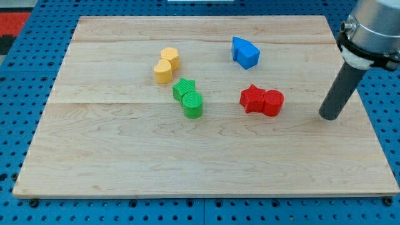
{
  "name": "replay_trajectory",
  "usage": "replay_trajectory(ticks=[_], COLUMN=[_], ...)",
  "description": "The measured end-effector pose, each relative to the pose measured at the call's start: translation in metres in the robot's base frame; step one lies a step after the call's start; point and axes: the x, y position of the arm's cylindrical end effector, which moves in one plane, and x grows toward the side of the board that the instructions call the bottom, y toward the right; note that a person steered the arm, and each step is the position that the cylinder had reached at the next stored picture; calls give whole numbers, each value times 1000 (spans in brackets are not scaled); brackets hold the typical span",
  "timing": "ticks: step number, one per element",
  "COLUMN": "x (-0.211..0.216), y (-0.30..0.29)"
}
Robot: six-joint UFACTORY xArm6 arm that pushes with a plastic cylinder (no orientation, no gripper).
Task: Nudge red star a bit down
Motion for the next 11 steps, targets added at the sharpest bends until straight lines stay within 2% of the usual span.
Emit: replay_trajectory(ticks=[1,5,8,9,11], x=[0,0,-40,-54,-65], y=[16,16,16,10,-60])
